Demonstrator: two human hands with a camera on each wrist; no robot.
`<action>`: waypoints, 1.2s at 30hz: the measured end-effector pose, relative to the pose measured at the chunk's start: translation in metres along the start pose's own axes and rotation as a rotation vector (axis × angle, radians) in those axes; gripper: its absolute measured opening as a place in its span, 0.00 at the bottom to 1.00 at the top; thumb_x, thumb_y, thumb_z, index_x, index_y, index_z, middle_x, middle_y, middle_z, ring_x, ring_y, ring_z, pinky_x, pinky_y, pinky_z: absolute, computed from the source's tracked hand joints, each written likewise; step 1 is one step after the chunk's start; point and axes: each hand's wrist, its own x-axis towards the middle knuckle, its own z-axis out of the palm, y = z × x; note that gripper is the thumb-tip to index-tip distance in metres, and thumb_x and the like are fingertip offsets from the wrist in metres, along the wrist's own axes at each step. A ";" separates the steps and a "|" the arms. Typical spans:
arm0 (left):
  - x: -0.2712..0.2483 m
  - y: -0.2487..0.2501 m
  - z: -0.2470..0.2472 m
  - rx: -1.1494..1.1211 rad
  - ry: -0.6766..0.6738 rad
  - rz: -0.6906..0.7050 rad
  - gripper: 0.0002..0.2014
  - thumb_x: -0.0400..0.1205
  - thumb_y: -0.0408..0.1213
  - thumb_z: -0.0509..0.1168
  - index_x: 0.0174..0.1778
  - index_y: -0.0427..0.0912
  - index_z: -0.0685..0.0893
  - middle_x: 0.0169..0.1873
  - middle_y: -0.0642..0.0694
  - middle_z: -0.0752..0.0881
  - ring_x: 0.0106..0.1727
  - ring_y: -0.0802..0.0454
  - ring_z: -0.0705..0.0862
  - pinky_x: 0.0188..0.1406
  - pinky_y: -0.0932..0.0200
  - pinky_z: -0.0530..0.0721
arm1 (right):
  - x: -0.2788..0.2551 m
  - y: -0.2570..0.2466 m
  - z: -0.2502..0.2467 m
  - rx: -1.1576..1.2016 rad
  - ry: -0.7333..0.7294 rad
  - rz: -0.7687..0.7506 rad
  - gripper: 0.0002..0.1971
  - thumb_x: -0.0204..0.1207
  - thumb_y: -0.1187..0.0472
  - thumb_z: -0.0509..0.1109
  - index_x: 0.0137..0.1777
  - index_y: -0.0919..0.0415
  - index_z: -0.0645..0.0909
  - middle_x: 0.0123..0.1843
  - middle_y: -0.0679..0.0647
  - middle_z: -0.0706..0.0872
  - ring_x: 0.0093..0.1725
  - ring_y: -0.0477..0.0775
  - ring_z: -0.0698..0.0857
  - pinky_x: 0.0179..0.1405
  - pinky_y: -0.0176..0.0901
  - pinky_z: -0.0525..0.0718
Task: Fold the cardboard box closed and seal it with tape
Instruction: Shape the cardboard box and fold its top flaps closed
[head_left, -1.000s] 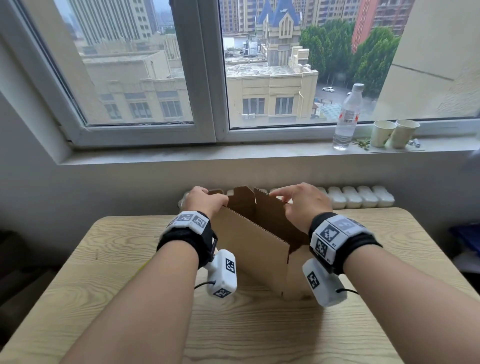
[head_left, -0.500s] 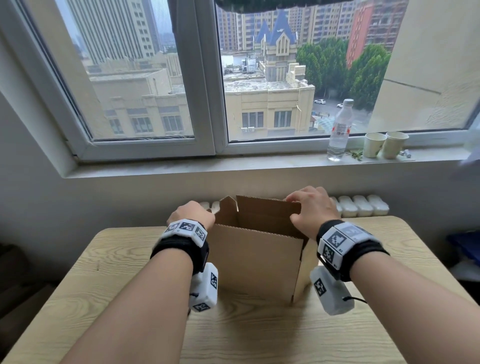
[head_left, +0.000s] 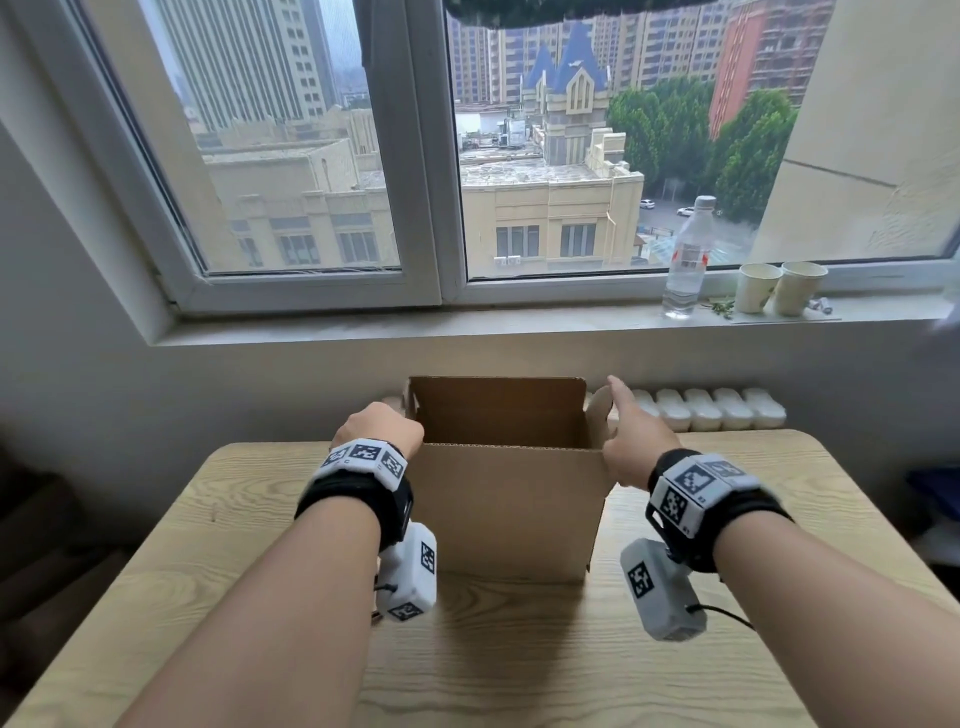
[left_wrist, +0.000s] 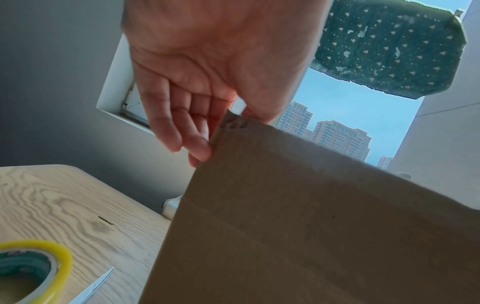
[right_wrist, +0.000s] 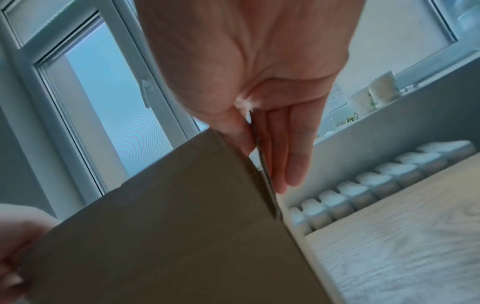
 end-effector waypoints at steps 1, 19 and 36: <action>-0.001 0.000 0.001 -0.027 -0.020 -0.013 0.15 0.77 0.43 0.59 0.48 0.37 0.84 0.46 0.37 0.89 0.49 0.37 0.86 0.45 0.56 0.78 | 0.001 0.000 0.002 0.062 0.029 0.025 0.37 0.79 0.65 0.58 0.84 0.50 0.47 0.53 0.57 0.85 0.47 0.61 0.87 0.48 0.54 0.87; 0.022 -0.024 0.039 -0.736 -0.195 -0.198 0.16 0.77 0.31 0.53 0.52 0.30 0.83 0.34 0.35 0.85 0.30 0.40 0.85 0.42 0.44 0.90 | 0.009 0.023 0.030 0.896 -0.166 0.233 0.35 0.78 0.29 0.45 0.68 0.50 0.80 0.61 0.52 0.86 0.63 0.53 0.82 0.70 0.58 0.76; 0.042 -0.056 0.115 -0.303 -0.438 -0.019 0.08 0.75 0.22 0.57 0.34 0.36 0.77 0.45 0.30 0.87 0.49 0.34 0.88 0.52 0.39 0.88 | 0.026 0.055 0.099 0.387 -0.254 0.246 0.13 0.79 0.71 0.54 0.40 0.55 0.73 0.38 0.57 0.78 0.44 0.57 0.75 0.50 0.58 0.82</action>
